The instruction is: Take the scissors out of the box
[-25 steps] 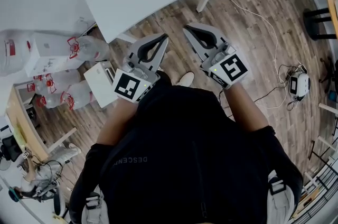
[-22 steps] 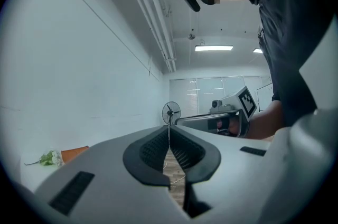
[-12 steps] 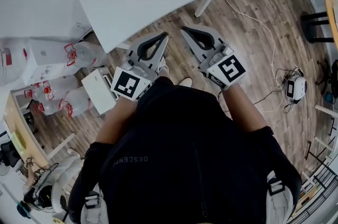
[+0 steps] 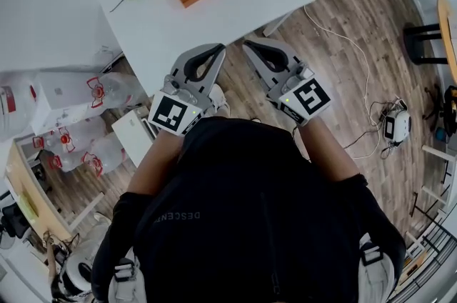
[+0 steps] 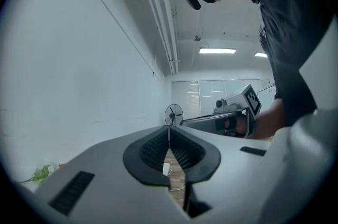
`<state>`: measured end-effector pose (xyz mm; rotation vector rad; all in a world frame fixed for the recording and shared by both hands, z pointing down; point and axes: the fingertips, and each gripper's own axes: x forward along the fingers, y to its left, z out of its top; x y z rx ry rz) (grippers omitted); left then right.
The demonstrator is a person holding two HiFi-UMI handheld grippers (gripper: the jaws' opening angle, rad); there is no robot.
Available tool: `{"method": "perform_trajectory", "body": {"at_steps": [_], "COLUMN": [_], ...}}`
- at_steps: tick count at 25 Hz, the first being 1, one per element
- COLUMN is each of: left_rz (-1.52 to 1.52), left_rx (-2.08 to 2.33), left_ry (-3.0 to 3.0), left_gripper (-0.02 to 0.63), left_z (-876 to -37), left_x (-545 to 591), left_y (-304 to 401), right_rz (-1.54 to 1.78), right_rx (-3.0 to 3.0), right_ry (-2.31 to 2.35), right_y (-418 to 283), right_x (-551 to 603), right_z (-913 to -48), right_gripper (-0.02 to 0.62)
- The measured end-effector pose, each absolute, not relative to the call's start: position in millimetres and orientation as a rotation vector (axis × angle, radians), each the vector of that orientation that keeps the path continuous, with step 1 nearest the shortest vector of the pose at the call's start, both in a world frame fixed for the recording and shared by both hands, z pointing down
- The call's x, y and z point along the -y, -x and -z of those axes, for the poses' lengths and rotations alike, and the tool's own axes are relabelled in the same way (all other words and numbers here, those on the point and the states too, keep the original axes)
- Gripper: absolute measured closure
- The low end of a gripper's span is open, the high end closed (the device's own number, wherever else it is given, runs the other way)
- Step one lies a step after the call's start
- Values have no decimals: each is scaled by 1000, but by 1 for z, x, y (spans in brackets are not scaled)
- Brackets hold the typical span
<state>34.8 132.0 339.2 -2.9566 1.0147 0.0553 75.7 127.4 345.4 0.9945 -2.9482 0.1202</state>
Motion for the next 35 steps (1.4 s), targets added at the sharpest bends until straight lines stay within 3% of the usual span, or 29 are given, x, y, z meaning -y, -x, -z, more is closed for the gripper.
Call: {"method": "perform_trajectory", "body": {"at_steps": [18,35], "left_rz": [-40,-9], "left_rx": [-948,-1108], "left_ry": [3020,2963], "left_gripper": [585,586], "left_z": [-349,-361], "left_x": [-37,27], "left_y": [20,37], "right_rz": [-126,-157], "right_rx": [2901,2921], "right_ry": [-1007,-848], "right_y": [-11,-2], "right_x": [-37,29], "right_z": [-353,-370], "right_gripper": [588,588]}}
